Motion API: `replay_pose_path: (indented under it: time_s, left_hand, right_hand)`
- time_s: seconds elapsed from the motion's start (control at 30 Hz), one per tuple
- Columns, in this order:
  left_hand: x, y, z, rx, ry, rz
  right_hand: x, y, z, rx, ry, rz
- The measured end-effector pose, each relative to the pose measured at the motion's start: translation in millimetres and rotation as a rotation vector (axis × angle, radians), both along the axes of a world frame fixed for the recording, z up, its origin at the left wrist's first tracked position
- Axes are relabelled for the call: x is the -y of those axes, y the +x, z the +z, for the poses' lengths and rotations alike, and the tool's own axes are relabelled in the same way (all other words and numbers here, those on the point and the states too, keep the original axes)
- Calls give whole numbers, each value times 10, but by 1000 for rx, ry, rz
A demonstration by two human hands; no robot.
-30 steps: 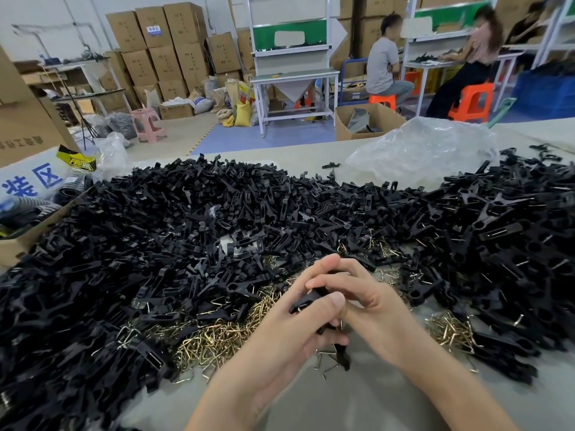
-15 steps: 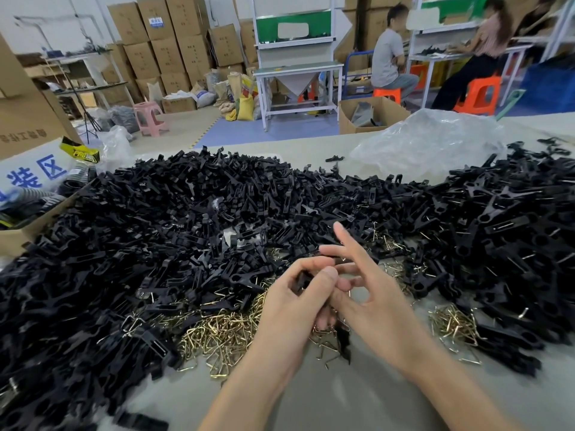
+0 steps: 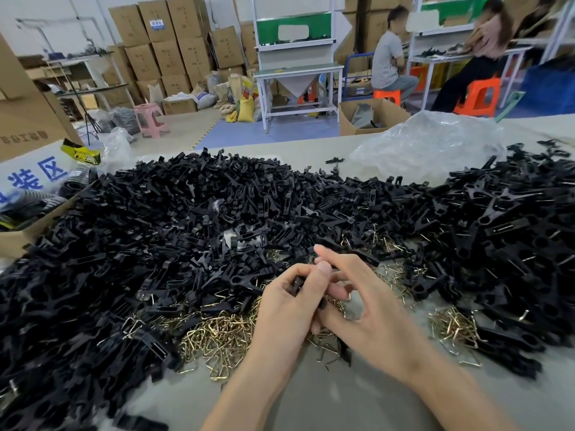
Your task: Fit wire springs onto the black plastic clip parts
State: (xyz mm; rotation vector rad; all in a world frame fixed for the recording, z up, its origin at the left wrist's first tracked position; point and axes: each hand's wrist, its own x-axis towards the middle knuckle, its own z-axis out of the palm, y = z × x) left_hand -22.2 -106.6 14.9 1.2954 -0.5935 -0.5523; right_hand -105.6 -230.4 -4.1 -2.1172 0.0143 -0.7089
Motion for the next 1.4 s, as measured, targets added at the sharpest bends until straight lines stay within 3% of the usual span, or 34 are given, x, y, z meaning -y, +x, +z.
replay_pose_path:
  time_s: [0.1,0.3,0.43,0.5,0.6,0.67,0.73,0.87,0.97,1.03,1.1,1.27,1.4]
  left_hand:
    - [7,-17,-26,61,25,-44]
    - [21,-31,-99,36,12,-107]
    - [31,-36,-121,-1,16,-117]
    - [32,-72,-116,65,59,-117]
    - [25,-136,-96,144,81,-86]
    - [16,-151,-63,139,28,-34]
    - [10,-155,-31,162,-4,53]
    - [-64,-68,49,297,61,289]
    - [-201,340,161,449,142,505]
    - [-338,793,240,580,278,648]
    - [-479,1279,285,672,541,718]
    - [-593,2092,151,760,1342,602]
    - [-311,2294,140,698,1476,480]
  right_hand:
    - [6,-9,18,48,-119,-54]
    - [52,-65,45,0,-269,-92]
    - [21,-39,52,84,-384,-150]
    - [84,-22,93,208,-180,-223]
    - [428,-66,211,398,363,-504]
    - [571,-115,214,349,700,-461]
    - [533,-99,124,232,735,-337]
    - [308,68,-18,57,523,-217]
    - [320,119,-42,-55,496,-197]
    - [362,120,-66,-71,495,-206]
    - [381,132,-95,-93,467,-223]
    - [391,161,-120,-123,441,-234]
    - [422,180,-142,-120,469,-225]
